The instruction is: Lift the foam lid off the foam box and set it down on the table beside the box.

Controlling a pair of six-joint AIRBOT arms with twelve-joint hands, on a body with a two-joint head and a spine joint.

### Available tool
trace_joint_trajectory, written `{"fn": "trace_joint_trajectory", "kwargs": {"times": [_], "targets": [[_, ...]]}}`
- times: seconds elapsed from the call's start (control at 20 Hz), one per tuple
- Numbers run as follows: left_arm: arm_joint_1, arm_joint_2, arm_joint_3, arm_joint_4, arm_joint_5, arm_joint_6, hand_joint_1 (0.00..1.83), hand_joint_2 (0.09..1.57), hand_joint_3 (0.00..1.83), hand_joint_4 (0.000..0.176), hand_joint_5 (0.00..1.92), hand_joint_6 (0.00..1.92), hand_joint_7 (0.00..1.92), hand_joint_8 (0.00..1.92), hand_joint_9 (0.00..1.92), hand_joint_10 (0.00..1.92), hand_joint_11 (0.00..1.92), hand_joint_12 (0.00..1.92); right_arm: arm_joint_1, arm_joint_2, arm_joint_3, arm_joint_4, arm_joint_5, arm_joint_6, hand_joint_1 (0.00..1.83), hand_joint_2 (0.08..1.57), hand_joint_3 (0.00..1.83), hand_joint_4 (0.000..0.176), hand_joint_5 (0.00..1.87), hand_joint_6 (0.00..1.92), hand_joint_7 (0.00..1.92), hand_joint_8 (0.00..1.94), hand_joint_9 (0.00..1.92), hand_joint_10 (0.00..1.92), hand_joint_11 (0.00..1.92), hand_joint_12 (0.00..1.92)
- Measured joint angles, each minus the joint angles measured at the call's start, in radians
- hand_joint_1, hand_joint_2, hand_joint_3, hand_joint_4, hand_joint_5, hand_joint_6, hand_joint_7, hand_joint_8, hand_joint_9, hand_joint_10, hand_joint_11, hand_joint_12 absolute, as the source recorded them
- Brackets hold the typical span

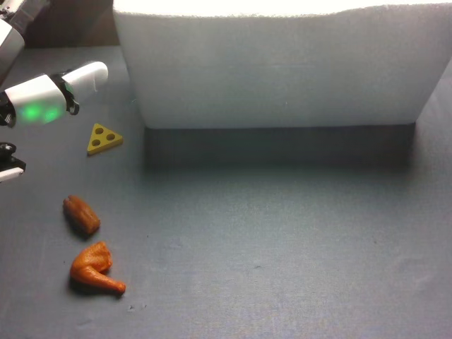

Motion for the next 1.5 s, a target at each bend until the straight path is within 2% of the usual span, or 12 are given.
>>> {"fn": "trace_joint_trajectory", "kwargs": {"times": [0.25, 0.35, 0.5, 0.6, 0.7, 0.75, 1.0, 1.1, 1.15, 1.2, 1.35, 1.5], "targets": [[-0.004, -0.008, 0.005, 0.003, 0.001, 0.001, 0.7, 1.11, 0.0, 0.04, 0.0, 0.0, 0.0, 0.0, 0.0, 0.0, 0.0, 0.74, 0.0, 0.007, -0.006, 0.019, 0.004, -0.027, 0.58, 1.28, 0.01, 0.028, 0.0, 0.0, 0.0, 0.0, 0.0, 0.0, 0.0, 0.0], [-0.011, -0.013, 0.005, 0.001, 0.015, 0.001, 0.71, 1.09, 0.0, 0.059, 0.0, 0.0, 0.0, 0.0, 0.03, 0.01, 0.0, 1.0, 0.0, 0.008, -0.005, 0.027, 0.01, -0.027, 0.58, 1.29, 0.01, 0.026, 0.0, 0.0, 0.0, 0.0, 0.0, 0.0, 0.0, 0.0], [-0.027, -0.024, 0.023, 0.006, 0.035, 0.005, 0.7, 1.09, 0.0, 0.073, 0.0, 0.0, 0.0, 0.0, 0.0, 0.0, 0.0, 0.09, 0.0, 0.002, 0.005, 0.042, 0.011, -0.032, 0.57, 1.27, 0.0, 0.061, 0.0, 0.0, 0.0, 0.0, 0.0, 0.0, 0.0, 0.0], [-0.039, -0.043, 0.043, 0.001, 0.053, 0.005, 0.69, 1.1, 0.01, 0.067, 0.0, 0.0, 0.0, 0.0, 0.0, 0.0, 0.0, 0.0, 0.0, -0.014, 0.024, 0.066, 0.006, -0.038, 0.57, 1.28, 0.0, 0.099, 0.0, 0.0, 0.0, 0.0, 0.0, 0.0, 0.0, 0.0], [-0.051, -0.053, 0.053, -0.001, 0.085, 0.007, 0.73, 1.11, 0.01, 0.073, 0.0, 0.0, 0.0, 0.0, 0.0, 0.0, 0.0, 0.0, 0.01, -0.028, 0.041, 0.093, -0.007, -0.038, 0.6, 1.26, 0.0, 0.105, 0.0, 0.0, 0.0, 0.0, 0.01, 0.0, 0.0, 1.73], [-0.055, -0.061, 0.066, 0.0, 0.094, 0.008, 0.75, 1.11, 0.01, 0.083, 0.0, 0.0, 0.0, 0.0, 0.0, 0.0, 0.0, 0.0, 0.022, -0.041, 0.057, 0.103, -0.019, -0.039, 0.66, 1.27, 0.0, 0.079, 0.0, 0.0, 0.0, 0.0, 0.0, 0.0, 0.0, 1.88], [-0.062, -0.074, 0.082, -0.008, 0.117, 0.008, 0.77, 1.11, 0.0, 0.078, 0.0, 0.0, 0.0, 0.0, 0.0, 0.0, 0.0, 0.0, 0.076, -0.094, 0.112, 0.111, -0.085, -0.045, 0.68, 1.26, 0.0, 0.05, 0.0, 0.0, 0.0, 0.0, 0.0, 0.0, 0.0, 1.15], [-0.064, -0.079, 0.093, -0.016, 0.135, 0.008, 0.76, 1.11, 0.0, 0.066, 0.0, 0.0, 0.0, 0.0, 0.0, 0.0, 0.0, 0.0, 0.098, -0.108, 0.13, 0.113, -0.116, -0.048, 0.68, 1.26, 0.0, 0.052, 0.0, 0.0, 0.0, 0.0, 0.03, 0.04, 0.0, 1.19], [-0.068, -0.086, 0.102, -0.021, 0.138, 0.009, 0.77, 1.11, 0.0, 0.053, 0.0, 0.0, 0.0, 0.0, 0.0, 0.0, 0.0, 0.0, 0.106, -0.112, 0.141, 0.114, -0.127, -0.054, 0.71, 1.25, 0.0, 0.007, 0.0, 0.0, 0.0, 0.0, 0.04, 0.08, 0.0, 1.24], [-0.069, -0.09, 0.105, -0.03, 0.145, 0.008, 0.76, 1.1, 0.0, 0.063, 0.0, 0.0, 0.0, 0.0, 0.0, 0.0, 0.0, 0.0, 0.119, -0.121, 0.156, 0.118, -0.138, -0.058, 0.73, 1.25, 0.0, 0.0, 0.0, 0.0, 0.0, 0.0, 0.01, 0.26, 0.0, 1.27], [-0.069, -0.112, 0.118, -0.047, 0.152, -0.003, 0.74, 1.09, 0.0, 0.06, 0.0, 0.0, 0.0, 0.0, 0.0, 0.0, 0.02, 0.01, 0.15, -0.148, 0.18, 0.156, -0.156, -0.054, 0.77, 1.21, 0.0, 0.0, 0.0, 0.0, 0.0, 0.0, 0.06, 0.05, 0.0, 1.37], [-0.073, -0.113, 0.119, -0.056, 0.148, -0.007, 0.73, 1.09, 0.0, 0.054, 0.0, 0.0, 0.0, 0.0, 0.0, 0.0, 0.02, 0.02, 0.155, -0.187, 0.21, 0.166, -0.131, 0.052, 0.75, 1.23, 0.0, 0.0, 0.0, 0.0, 0.05, 0.03, 0.0, 0.52, 0.0, 1.64]]}}
